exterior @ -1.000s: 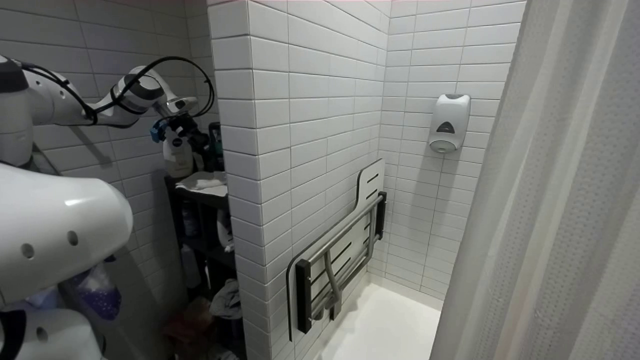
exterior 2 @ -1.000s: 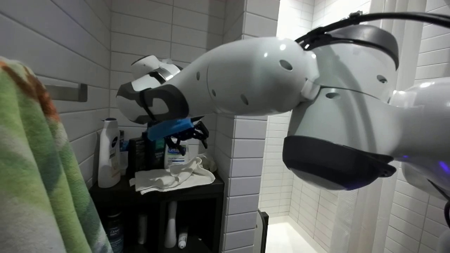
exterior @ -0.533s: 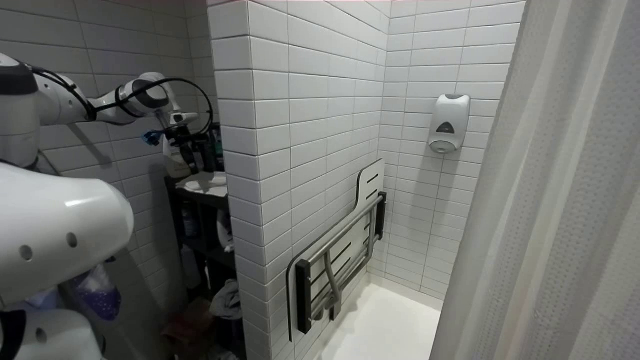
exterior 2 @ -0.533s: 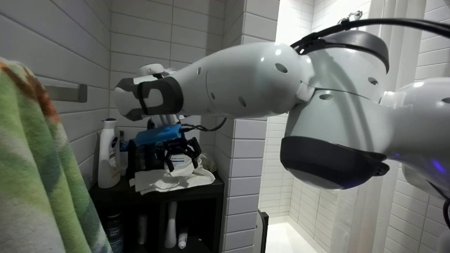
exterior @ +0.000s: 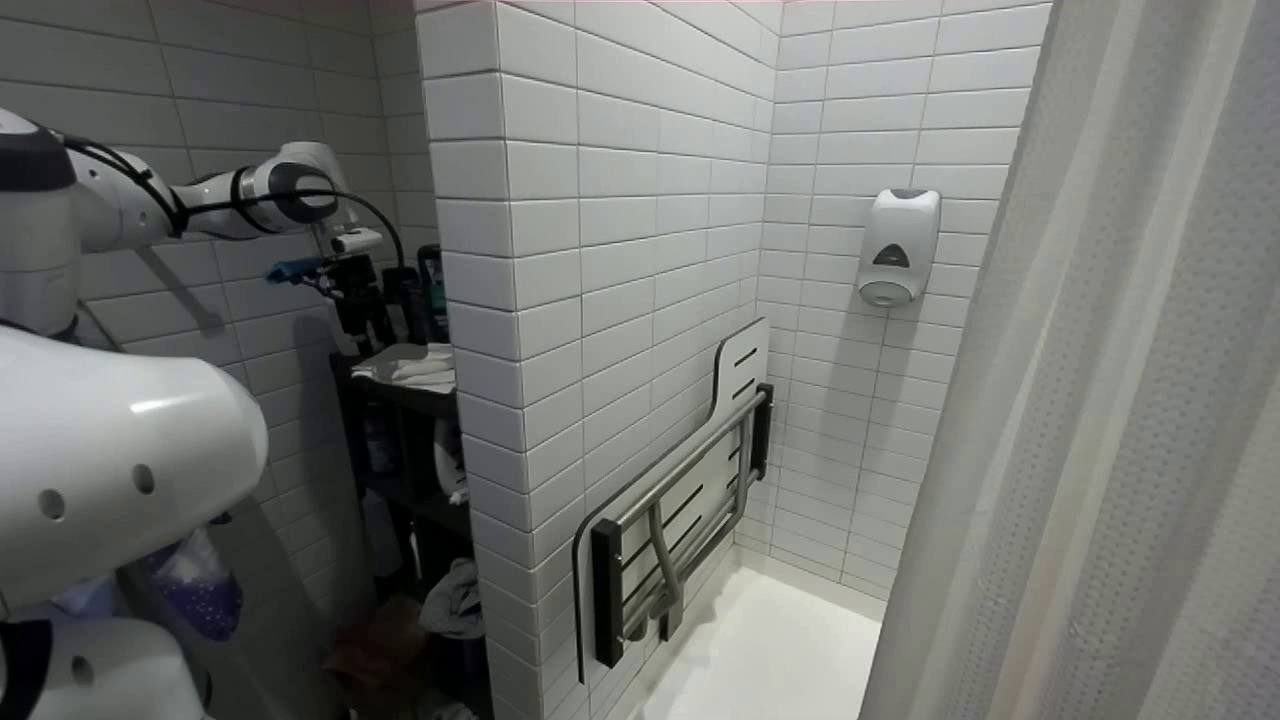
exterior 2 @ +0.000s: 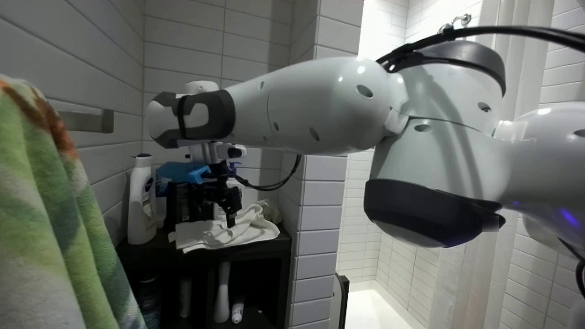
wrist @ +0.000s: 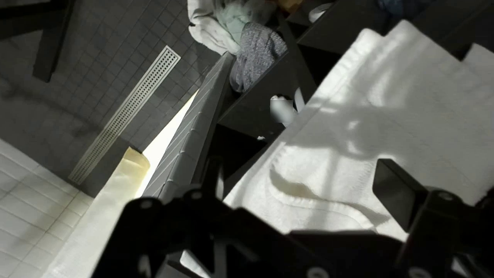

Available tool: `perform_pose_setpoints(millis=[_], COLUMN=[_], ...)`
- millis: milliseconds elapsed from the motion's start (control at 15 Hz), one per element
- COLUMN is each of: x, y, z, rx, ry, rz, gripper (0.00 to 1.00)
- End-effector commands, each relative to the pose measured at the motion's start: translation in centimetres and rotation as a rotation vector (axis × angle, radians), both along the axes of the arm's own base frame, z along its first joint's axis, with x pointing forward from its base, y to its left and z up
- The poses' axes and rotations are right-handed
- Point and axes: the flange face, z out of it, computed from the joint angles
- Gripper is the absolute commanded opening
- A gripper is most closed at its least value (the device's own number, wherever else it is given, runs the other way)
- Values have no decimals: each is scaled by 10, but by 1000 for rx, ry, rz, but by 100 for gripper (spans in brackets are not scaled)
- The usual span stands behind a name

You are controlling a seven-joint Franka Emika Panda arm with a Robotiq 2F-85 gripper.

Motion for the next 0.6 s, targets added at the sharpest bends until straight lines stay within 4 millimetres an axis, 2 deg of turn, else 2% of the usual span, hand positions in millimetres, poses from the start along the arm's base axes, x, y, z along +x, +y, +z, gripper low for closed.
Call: perform_pose_setpoints(millis=[0,533], x=[7,35], y=[0,-26], z=[5,-4], rx=[43,11], ry=[-62,-147], rz=[-126,-245], gripper=[100,100])
